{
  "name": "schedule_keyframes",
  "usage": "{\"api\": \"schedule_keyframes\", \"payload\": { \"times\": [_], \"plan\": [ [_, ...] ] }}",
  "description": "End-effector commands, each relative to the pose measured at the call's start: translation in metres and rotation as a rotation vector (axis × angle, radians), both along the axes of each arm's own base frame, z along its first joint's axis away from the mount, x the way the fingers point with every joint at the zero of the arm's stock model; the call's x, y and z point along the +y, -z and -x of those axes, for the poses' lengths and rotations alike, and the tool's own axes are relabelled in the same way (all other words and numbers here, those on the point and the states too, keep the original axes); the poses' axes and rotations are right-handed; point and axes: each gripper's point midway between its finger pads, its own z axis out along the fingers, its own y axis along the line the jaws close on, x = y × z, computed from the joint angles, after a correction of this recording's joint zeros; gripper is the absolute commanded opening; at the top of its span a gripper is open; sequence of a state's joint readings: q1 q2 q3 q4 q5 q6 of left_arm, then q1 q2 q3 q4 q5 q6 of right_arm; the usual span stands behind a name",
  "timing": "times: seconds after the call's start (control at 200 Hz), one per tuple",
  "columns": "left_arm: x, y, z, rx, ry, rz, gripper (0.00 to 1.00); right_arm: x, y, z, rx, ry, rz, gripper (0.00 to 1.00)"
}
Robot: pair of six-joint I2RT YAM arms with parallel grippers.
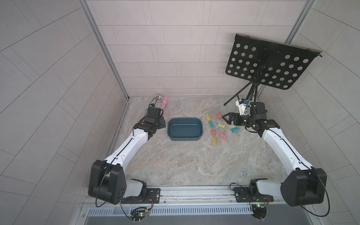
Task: Take out the binder clips from the storage box
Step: Reset both arms
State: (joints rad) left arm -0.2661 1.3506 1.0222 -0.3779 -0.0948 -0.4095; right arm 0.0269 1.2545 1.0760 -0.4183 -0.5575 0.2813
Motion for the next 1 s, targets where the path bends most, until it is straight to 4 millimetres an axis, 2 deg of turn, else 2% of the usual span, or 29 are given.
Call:
{"api": "schedule_keyframes", "payload": {
  "times": [0.0, 0.095, 0.195, 0.435, 0.56, 0.63, 0.66, 0.836, 0.996],
  "plan": [
    [0.003, -0.003, -0.002, -0.014, 0.014, -0.025, 0.38, -0.004, -0.016, 0.007, -0.09, -0.006, 0.048, 1.0],
    [0.007, -0.007, -0.001, -0.037, 0.009, -0.049, 0.39, -0.016, -0.02, 0.008, -0.149, 0.041, 0.105, 1.0],
    [0.021, -0.01, 0.002, -0.091, -0.048, -0.088, 0.4, -0.032, -0.015, 0.009, -0.191, 0.112, 0.176, 1.0],
    [0.07, -0.017, 0.023, -0.253, -0.231, -0.252, 0.45, -0.086, 0.031, 0.006, -0.192, 0.358, 0.358, 1.0],
    [0.084, -0.016, 0.029, -0.274, -0.267, -0.329, 0.47, -0.097, 0.049, 0.002, -0.206, 0.403, 0.383, 1.0],
    [0.087, -0.008, 0.031, -0.271, -0.27, -0.364, 0.47, -0.103, 0.056, -0.002, -0.234, 0.432, 0.398, 1.0],
    [0.089, -0.005, 0.032, -0.27, -0.272, -0.379, 0.48, -0.106, 0.071, 0.002, -0.219, 0.436, 0.405, 1.0],
    [0.099, 0.015, 0.038, -0.297, -0.311, -0.429, 0.5, -0.114, 0.101, 0.0, -0.239, 0.462, 0.418, 1.0],
    [0.103, 0.029, 0.043, -0.354, -0.316, -0.448, 0.53, -0.119, 0.119, -0.001, -0.269, 0.496, 0.423, 1.0]
  ]
}}
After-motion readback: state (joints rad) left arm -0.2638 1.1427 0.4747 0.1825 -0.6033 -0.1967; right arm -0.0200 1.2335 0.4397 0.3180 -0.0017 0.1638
